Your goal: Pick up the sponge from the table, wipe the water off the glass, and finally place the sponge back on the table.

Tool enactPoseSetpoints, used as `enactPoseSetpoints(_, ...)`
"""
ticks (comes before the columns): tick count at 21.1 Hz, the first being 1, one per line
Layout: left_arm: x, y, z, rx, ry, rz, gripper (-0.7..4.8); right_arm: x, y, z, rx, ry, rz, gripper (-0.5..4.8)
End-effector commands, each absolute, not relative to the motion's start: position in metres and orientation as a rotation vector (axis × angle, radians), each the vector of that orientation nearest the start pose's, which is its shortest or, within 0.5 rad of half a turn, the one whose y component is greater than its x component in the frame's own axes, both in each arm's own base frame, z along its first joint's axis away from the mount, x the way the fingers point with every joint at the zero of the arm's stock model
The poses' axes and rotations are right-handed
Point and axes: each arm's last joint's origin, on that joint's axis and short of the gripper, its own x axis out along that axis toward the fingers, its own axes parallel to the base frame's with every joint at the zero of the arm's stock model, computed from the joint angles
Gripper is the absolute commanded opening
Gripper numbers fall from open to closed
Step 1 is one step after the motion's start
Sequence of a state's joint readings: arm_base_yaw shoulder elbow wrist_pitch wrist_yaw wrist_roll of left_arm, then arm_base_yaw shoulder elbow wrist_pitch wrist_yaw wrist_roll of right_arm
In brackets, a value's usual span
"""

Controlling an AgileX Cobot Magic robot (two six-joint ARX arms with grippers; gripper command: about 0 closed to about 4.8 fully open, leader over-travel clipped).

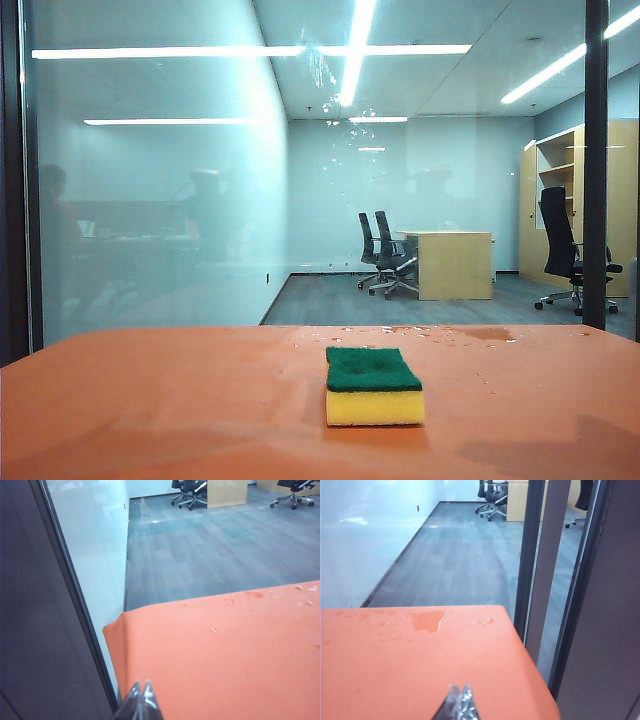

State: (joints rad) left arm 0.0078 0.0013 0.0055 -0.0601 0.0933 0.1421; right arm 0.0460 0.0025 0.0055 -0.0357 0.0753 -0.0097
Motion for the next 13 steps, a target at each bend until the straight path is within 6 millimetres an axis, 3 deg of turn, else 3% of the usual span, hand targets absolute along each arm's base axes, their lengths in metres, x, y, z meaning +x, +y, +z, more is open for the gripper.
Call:
enactPoseSetpoints(1, 0.0972, -0.0019, 0.162, 0.14, 0.031, -0.088, -0.06, 0.0976, 0.0024, 0.1615, -0.014, 0.026, -0.028, -0.06)
enactPoseSetpoints(13, 0.0971, -0.0023, 0.1621, 0.087, 0.033, -0.101, -0.06, 0.0976, 0.0026, 0.1615, -0.009, 0.025, -0.022, -0.06)
